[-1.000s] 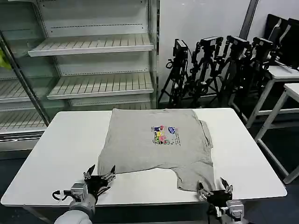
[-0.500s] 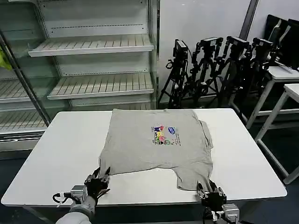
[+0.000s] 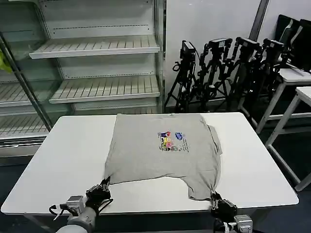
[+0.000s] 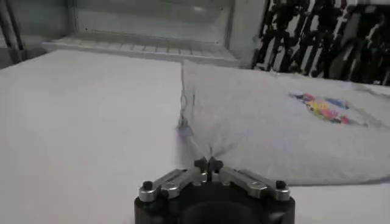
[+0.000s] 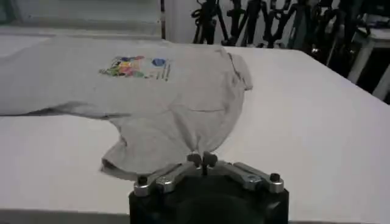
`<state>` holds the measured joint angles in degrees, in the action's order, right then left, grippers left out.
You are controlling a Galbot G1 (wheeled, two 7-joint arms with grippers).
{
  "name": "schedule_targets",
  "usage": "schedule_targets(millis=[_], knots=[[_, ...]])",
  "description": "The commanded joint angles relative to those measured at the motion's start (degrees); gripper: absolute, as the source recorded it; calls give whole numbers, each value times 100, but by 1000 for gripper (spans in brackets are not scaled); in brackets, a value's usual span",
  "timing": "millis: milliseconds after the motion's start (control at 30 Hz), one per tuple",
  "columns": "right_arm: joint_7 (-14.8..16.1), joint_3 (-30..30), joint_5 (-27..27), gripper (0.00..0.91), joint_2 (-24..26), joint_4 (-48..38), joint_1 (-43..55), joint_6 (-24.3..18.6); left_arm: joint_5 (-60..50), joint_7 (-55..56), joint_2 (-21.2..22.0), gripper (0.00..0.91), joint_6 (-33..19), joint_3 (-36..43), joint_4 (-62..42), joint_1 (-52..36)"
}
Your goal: Fold and organize the clothes.
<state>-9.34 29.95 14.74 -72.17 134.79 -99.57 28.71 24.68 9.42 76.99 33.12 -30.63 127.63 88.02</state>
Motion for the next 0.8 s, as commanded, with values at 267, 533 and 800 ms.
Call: schedule_targets(millis=[267, 533, 800], knots=[[-24, 506, 140, 0, 331, 1327, -892, -202, 247, 8, 44, 20, 0, -483, 1430, 970], [-120, 594, 315, 0, 257, 1397, -756, -514, 264, 31, 9, 10, -3, -604, 1617, 1123], [-211, 449, 541, 0, 270, 746, 323, -898, 313, 40, -167, 10, -12, -379, 1267, 620]])
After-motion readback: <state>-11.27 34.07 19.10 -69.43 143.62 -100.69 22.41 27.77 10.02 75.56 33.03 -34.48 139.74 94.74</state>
